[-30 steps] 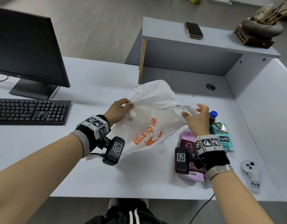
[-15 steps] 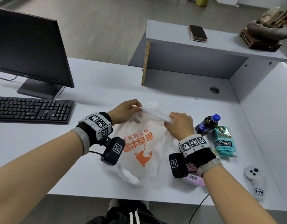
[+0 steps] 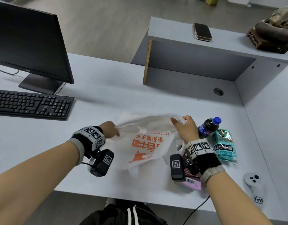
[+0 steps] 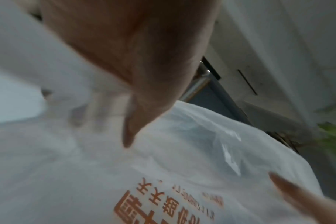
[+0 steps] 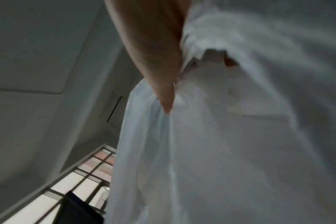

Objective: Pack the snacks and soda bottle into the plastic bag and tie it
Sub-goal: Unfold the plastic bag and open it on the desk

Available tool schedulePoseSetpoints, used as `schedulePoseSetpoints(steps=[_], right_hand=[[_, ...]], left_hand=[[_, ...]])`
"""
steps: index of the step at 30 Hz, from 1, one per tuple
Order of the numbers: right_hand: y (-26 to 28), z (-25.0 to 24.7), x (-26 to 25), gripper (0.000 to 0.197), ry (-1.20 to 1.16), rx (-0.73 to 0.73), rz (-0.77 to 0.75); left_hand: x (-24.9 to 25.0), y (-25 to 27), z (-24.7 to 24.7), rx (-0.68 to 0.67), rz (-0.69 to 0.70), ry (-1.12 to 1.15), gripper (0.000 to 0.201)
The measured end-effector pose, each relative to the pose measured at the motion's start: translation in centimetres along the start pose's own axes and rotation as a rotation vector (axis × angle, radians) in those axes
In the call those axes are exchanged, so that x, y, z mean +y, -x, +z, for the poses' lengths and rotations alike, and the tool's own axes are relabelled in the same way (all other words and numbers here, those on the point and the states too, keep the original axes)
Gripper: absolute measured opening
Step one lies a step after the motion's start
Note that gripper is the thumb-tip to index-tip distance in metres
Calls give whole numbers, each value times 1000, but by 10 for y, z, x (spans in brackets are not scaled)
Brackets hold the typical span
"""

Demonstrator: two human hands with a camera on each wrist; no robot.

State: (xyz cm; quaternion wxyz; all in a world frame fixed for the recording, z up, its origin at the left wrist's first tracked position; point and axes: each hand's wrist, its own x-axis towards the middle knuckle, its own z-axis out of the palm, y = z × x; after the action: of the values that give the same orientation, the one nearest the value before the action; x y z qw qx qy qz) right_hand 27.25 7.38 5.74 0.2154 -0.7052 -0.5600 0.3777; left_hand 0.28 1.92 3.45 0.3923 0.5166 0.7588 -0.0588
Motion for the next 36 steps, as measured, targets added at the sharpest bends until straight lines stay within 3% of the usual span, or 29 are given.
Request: schedulePoseSetpoints(steps=[2, 4, 6, 8, 10, 12, 16, 18, 21, 23, 27, 30, 32, 34, 36], right_hand=[[2, -7, 9, 63, 74, -61, -3], [7, -8, 18, 74, 232, -171, -21], [11, -4, 29, 79, 441, -272, -50], [11, 3, 39, 67, 575, -302, -75], [10, 5, 42, 47, 565, -258, -40], [8, 4, 39, 37, 445, -239, 66], [-5, 10, 30, 49, 309, -272, 168], [-10, 19, 24, 49, 274, -246, 208], [-16, 33, 20, 45, 147, -169, 250], [-22, 44, 24, 40, 118, -170, 187], [-20, 52, 27, 66, 552, -253, 34], [-23, 57, 33, 74, 808, -331, -26], [-26, 59, 36, 64, 891, -390, 26], [-29, 60, 38, 44, 843, -365, 122], [-34, 59, 41, 36, 694, -287, 213]], left_hand=[[-10, -6, 2, 43, -36, 255, 26], [-13, -8, 6, 55, -87, 678, 14], [-12, -9, 7, 105, -102, 884, 26], [-10, -8, 8, 175, -93, 916, 33], [-8, -7, 10, 162, -81, 979, 27], [-7, -8, 13, 97, -35, 835, 14], [-15, -19, 12, -96, 63, 366, 40], [-18, -27, 11, -42, 37, 225, 38], [-22, -39, 4, 43, -40, 265, 28], [-30, -51, -3, 72, -90, 395, 27], [-47, -73, -16, 106, -197, 735, 33], [-46, -86, -20, 110, -152, 737, 16], [-41, -90, -22, 110, -131, 643, 5], [-42, -97, -22, 70, -137, 530, 27], [-45, -102, -22, -59, -116, 405, 61]])
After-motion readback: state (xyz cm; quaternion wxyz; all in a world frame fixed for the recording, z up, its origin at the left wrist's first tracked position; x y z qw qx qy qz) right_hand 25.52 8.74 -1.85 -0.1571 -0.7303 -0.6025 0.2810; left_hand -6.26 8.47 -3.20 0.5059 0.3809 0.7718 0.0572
